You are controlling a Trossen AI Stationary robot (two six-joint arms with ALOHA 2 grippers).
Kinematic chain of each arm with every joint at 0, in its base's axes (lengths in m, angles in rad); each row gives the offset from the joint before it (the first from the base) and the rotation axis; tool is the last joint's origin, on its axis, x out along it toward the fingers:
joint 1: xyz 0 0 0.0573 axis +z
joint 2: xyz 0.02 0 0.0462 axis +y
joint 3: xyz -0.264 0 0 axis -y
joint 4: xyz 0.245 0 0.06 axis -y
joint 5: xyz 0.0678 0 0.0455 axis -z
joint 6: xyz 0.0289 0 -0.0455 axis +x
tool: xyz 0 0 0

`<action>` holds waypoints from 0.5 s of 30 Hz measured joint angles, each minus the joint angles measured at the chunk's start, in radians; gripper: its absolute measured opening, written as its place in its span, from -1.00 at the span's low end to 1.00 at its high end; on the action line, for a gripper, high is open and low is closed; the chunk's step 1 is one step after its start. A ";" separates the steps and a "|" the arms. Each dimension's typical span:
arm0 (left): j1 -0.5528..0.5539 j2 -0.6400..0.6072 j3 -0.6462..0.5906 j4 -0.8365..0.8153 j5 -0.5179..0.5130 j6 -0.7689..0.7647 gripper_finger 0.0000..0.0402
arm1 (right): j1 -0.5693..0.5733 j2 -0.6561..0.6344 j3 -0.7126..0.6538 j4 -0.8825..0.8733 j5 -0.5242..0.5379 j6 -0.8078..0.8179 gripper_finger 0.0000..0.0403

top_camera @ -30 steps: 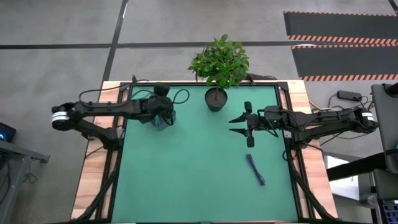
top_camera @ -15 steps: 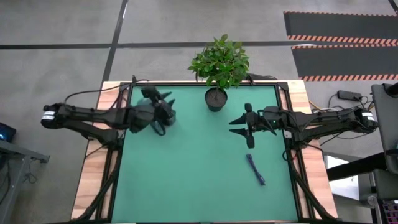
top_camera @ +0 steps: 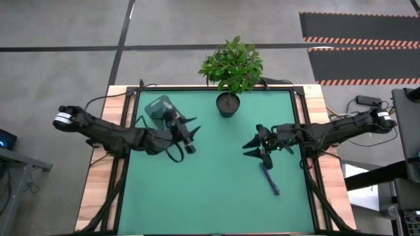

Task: Pick and place USB-C Cables
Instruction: Put the purple charger cable into the gray bin

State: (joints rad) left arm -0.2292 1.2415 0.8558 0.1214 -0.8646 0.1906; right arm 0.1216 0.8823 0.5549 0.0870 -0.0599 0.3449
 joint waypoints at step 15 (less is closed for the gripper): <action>-0.086 0.060 -0.023 0.265 0.170 0.114 -0.27 | 0.118 0.174 0.127 -0.312 0.007 0.358 -0.32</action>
State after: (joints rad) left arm -0.3157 1.3012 0.8329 0.3861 -0.6948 0.3050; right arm 0.2391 1.0567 0.6819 -0.2249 -0.0531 0.7028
